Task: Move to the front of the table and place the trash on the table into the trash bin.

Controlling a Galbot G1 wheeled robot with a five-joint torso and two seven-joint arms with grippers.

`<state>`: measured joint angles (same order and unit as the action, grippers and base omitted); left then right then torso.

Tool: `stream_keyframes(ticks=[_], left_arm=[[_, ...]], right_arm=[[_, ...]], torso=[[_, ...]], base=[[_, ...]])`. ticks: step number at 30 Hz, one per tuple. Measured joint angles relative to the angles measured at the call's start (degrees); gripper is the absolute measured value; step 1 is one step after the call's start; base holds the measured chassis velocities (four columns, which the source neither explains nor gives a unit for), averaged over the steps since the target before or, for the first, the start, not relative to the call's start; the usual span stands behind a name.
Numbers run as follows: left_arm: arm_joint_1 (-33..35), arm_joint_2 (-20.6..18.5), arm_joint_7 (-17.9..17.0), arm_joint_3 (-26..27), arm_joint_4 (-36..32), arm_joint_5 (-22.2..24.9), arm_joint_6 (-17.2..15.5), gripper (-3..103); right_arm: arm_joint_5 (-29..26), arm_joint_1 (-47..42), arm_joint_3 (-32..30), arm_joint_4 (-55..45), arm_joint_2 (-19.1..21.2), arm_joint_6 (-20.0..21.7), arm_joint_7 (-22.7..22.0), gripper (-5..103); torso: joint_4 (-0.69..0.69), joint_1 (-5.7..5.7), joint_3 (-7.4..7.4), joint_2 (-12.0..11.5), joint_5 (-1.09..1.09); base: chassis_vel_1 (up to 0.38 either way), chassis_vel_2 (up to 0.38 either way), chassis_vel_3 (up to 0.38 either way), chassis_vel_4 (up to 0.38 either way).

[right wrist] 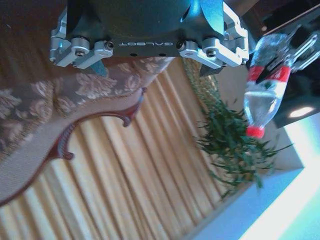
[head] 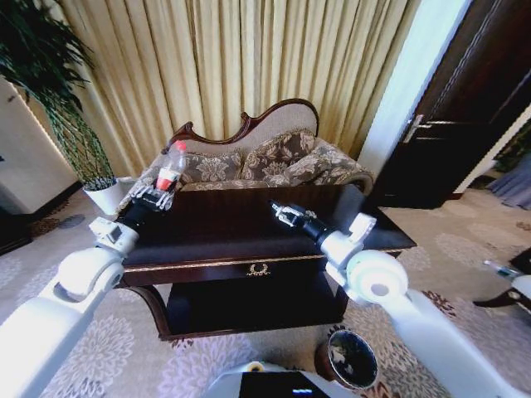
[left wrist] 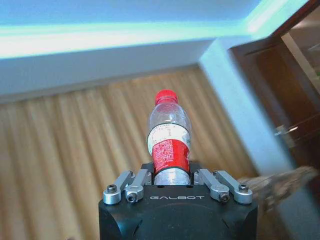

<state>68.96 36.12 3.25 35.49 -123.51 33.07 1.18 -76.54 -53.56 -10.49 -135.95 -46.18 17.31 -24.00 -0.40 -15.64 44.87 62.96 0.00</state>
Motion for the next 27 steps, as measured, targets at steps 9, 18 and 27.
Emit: stream_keyframes(ticks=[9, 18, 27], left_arm=[[-1.3, -3.2, 6.4, -2.7, -0.2, -0.7, 5.6, 32], [-4.1, -7.9, 6.8, -8.2, -2.6, -0.5, 5.8, 32], [-6.2, -12.1, 6.0, -10.6, -3.8, 2.3, 4.5, 32]], right_arm=[[-0.3, 0.4, -0.9, -2.2, 0.9, 0.2, 3.0, 100], [0.6, 1.9, -1.0, -3.6, 1.4, -0.3, 6.4, 100], [-0.1, 6.6, 0.6, -1.6, 2.9, 0.5, 7.6, 100]], torso=[[0.0, 0.0, 0.0, 0.0, 0.0], [0.0, 0.0, 0.0, 0.0, 0.0], [0.0, 0.0, 0.0, 0.0, 0.0]], base=[[0.0, 0.0, 0.0, 0.0], [0.0, 0.0, 0.0, 0.0], [0.0, 0.0, 0.0, 0.0]])
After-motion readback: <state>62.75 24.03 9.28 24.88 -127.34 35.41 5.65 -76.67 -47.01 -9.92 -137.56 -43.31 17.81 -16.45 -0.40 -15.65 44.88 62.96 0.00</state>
